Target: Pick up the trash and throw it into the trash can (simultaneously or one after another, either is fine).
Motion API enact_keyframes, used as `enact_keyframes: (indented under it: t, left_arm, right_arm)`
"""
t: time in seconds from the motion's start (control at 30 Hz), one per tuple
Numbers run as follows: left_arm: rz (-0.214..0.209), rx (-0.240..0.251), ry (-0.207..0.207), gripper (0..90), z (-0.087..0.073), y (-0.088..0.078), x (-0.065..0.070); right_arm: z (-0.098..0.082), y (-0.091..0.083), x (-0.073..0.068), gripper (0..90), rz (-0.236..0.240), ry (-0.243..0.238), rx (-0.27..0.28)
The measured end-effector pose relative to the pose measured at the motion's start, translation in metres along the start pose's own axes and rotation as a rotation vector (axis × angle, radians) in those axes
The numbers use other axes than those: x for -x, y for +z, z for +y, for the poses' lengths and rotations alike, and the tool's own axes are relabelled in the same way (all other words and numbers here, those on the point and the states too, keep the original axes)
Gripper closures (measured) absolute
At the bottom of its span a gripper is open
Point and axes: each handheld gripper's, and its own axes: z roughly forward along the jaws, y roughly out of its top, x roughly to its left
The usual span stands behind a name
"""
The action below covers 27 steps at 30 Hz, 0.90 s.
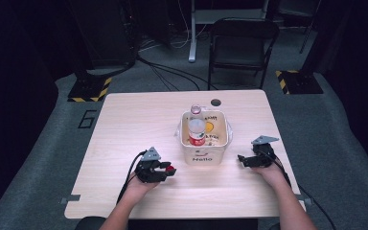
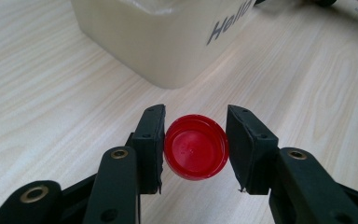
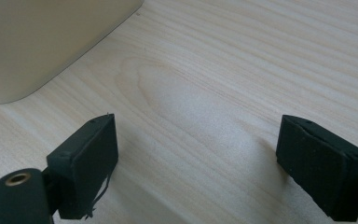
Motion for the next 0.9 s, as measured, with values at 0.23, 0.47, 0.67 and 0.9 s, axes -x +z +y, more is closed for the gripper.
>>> enact_keyframes:
  t: [0.23, 0.47, 0.67, 0.9]
  left_arm:
    - [0.011, 0.014, 0.007, 58.2, 0.01, -0.008, 0.0]
    - [0.014, 0.019, 0.015, 58.2, 0.015, -0.012, -0.001]
    - [0.013, 0.039, 0.014, 58.2, 0.026, -0.021, -0.001]
    - [0.014, 0.079, 0.035, 58.2, 0.044, -0.033, 0.001]
  right_arm:
    - [0.0, 0.0, 0.0, 12.0, 0.0, 0.0, 0.0]
    - [0.0, 0.0, 0.0, 12.0, -0.001, -0.003, -0.001]
    - [0.0, 0.0, 0.0, 12.0, 0.001, -0.002, 0.0]
    - [0.0, 0.0, 0.0, 12.0, -0.001, -0.003, -0.001]
